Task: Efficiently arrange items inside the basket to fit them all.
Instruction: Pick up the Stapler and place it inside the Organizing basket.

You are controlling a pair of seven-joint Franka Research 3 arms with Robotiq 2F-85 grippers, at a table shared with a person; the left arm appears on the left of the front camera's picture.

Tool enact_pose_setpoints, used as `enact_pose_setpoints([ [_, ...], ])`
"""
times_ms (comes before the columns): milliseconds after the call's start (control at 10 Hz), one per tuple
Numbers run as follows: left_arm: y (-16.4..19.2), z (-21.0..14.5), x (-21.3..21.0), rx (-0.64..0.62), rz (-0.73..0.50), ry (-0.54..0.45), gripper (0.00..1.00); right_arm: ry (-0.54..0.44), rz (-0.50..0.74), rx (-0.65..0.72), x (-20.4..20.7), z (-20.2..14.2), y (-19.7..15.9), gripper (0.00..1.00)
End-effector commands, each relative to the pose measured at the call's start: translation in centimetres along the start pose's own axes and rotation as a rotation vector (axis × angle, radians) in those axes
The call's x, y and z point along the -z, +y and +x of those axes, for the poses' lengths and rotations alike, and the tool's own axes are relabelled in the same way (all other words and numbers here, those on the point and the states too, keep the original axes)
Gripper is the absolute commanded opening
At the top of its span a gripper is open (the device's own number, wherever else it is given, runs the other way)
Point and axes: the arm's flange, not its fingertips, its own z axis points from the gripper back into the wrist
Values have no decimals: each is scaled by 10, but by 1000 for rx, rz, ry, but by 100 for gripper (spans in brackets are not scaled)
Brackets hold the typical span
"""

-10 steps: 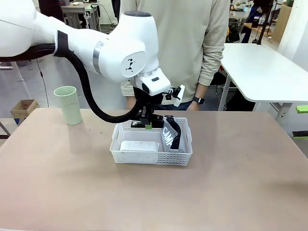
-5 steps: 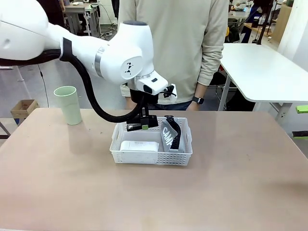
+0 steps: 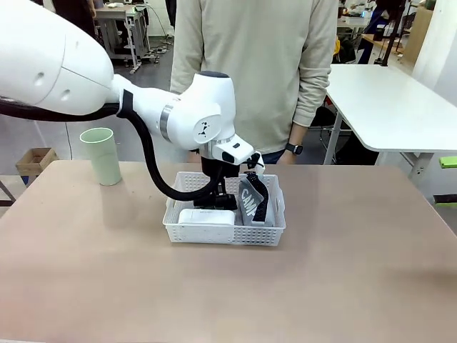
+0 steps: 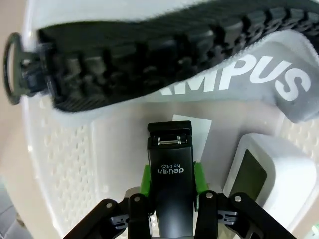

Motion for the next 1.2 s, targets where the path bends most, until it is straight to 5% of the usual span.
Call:
enact_pose_setpoints([
  [0, 3, -4, -11, -26, -12, -8, 37, -5, 16, 17, -1, 0, 5, 100],
  [200, 4, -8, -12, -16, -7, -19, 37, -5, 16, 17, -1, 0, 5, 100],
  [400, 5, -9, -14, -11, -9, -41, 93, -5, 16, 17, -1, 0, 5, 100],
  [500, 5, -9, -15, -16, -1, -45, 100, -5, 16, 17, -1, 0, 5, 100],
  [1100, 6, -32, -45, -39, 14, -128, 100, -5, 16, 17, -1, 0, 5, 100],
])
